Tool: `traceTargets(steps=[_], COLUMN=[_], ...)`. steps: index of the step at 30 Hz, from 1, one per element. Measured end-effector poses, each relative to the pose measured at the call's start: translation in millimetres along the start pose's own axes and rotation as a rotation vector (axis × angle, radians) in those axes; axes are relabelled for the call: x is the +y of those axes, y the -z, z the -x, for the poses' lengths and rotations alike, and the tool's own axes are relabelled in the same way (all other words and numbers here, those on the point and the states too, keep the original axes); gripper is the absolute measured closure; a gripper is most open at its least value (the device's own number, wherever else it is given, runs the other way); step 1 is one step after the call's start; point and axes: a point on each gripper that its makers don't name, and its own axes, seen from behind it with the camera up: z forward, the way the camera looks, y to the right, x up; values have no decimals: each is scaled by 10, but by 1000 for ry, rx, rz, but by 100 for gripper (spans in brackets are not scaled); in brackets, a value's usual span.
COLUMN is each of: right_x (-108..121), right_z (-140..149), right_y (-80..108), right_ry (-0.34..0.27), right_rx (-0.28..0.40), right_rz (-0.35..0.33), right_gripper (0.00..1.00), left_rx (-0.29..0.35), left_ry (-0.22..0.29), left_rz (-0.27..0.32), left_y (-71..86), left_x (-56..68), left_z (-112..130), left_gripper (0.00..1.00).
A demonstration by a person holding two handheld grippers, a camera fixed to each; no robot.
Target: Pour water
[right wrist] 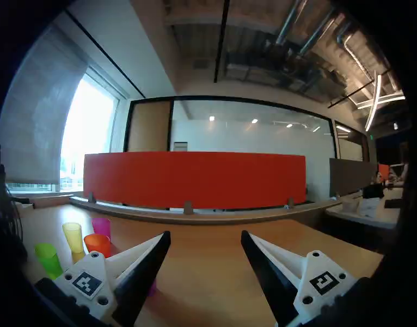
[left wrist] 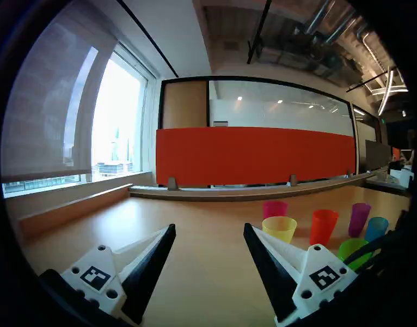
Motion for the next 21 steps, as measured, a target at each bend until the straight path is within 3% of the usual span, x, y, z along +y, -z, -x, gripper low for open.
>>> traceTargets(steps=[12, 21], right_x=[78, 146], right_z=[189, 281], right_y=[-43, -52], right_ry=[-32, -21], right_rx=[-20, -33], right_rz=[6, 24], right_gripper=[0, 0], left_rx=[0, 0], left_ry=[0, 0], left_rz=[0, 0], left_y=[0, -2], left_x=[1, 3], left_z=[2, 5], left_gripper=[8, 8])
